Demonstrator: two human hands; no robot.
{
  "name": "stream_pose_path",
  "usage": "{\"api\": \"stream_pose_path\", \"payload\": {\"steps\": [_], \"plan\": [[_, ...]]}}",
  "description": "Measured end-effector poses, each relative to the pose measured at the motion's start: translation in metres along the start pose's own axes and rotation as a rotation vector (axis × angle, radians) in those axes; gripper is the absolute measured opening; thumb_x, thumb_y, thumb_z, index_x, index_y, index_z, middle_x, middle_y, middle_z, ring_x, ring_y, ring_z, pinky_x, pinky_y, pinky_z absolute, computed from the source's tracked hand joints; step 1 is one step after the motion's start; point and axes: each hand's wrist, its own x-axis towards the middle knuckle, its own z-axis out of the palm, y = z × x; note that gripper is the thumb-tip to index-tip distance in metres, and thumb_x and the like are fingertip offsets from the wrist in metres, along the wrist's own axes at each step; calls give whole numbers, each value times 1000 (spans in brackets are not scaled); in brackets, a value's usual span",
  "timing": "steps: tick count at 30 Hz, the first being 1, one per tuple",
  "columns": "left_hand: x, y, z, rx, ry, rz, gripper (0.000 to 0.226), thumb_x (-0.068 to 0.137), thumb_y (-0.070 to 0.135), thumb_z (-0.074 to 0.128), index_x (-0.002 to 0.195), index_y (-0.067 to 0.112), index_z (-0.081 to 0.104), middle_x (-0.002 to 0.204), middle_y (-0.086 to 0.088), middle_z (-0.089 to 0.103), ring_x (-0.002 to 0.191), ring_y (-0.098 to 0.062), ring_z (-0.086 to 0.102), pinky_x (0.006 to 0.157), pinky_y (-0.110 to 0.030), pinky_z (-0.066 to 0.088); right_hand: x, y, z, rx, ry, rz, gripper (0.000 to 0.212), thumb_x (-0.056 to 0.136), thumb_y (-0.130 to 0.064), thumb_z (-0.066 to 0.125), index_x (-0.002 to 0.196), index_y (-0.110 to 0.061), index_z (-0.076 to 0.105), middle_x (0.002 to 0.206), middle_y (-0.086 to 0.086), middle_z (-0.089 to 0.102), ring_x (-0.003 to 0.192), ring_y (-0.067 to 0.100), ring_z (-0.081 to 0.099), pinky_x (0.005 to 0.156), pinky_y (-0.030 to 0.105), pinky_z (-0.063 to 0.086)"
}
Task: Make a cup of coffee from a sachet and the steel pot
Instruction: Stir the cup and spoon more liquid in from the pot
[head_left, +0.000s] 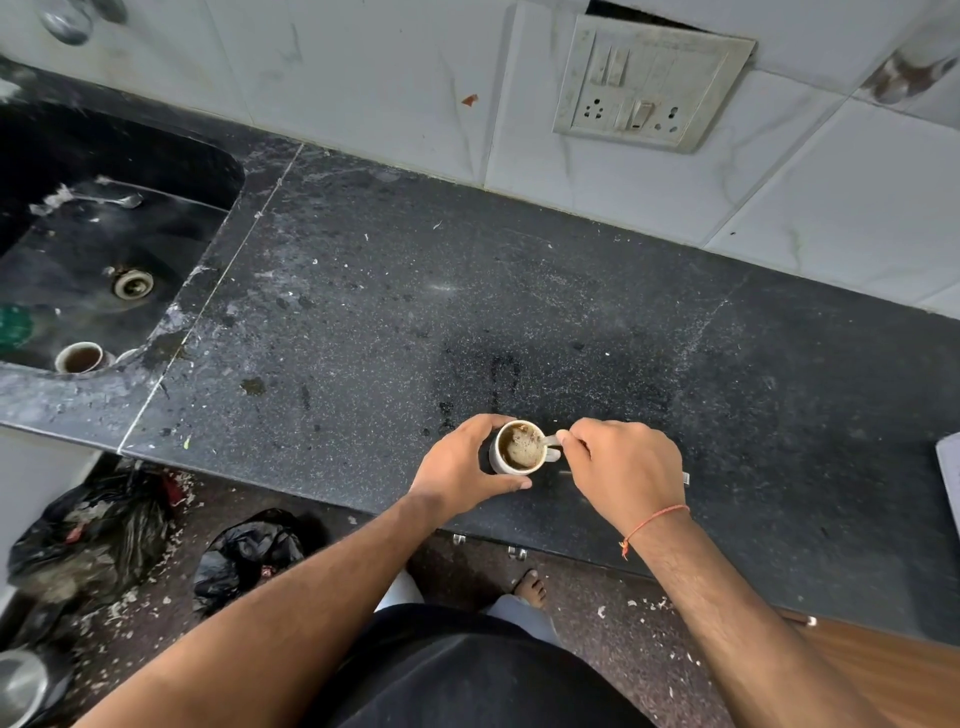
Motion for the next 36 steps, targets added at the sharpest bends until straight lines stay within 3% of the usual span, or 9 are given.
{"api": "stream_pose_path", "payload": {"steps": [6, 11, 18, 24, 29, 36], "plan": [[0, 0, 0, -3, -2, -1, 79, 69, 60, 97, 136, 41, 60, 125, 28, 63, 114, 6, 60, 95, -20, 49, -1, -5, -1, 97, -6, -29, 31, 94, -38, 75, 67, -24, 70, 55, -4, 63, 51, 26, 61, 42, 30, 39], [0, 1, -1, -6, -1, 4, 79, 69, 59, 98, 136, 41, 60, 126, 28, 64, 115, 5, 61, 96, -20, 49, 2, -4, 2, 29, 32, 7, 32, 95, -36, 76, 66, -23, 69, 55, -3, 64, 48, 28, 62, 43, 27, 31], [1, 0, -1, -8, -10, 0, 80, 69, 59, 98, 137, 40, 60, 128, 26, 64, 116, 5, 61, 97, -21, 50, -2, -2, -1, 60, -30, -6, 31, 97, -40, 69, 70, -24, 71, 57, -4, 65, 55, 27, 64, 44, 31, 42], [1, -1, 0, -17, -7, 3, 78, 69, 59, 98, 135, 42, 60, 126, 27, 65, 115, 5, 62, 98, -26, 53, 1, -8, 4, 48, 54, 3, 33, 96, -35, 74, 67, -22, 66, 57, -3, 64, 47, 27, 61, 43, 26, 26], [1, -2, 1, -23, -14, 5, 79, 69, 61, 97, 136, 42, 59, 128, 26, 65, 118, 4, 62, 101, -31, 54, -2, 0, 3, -19, 13, 8, 35, 96, -34, 74, 64, -22, 65, 55, -3, 63, 46, 29, 61, 43, 28, 35], [1, -2, 1, -16, -10, 6, 78, 69, 60, 97, 134, 41, 60, 124, 26, 65, 114, 5, 62, 97, -27, 53, -3, -5, 6, 101, 25, -14, 30, 96, -38, 74, 70, -23, 70, 59, -3, 66, 51, 25, 63, 41, 32, 41]]}}
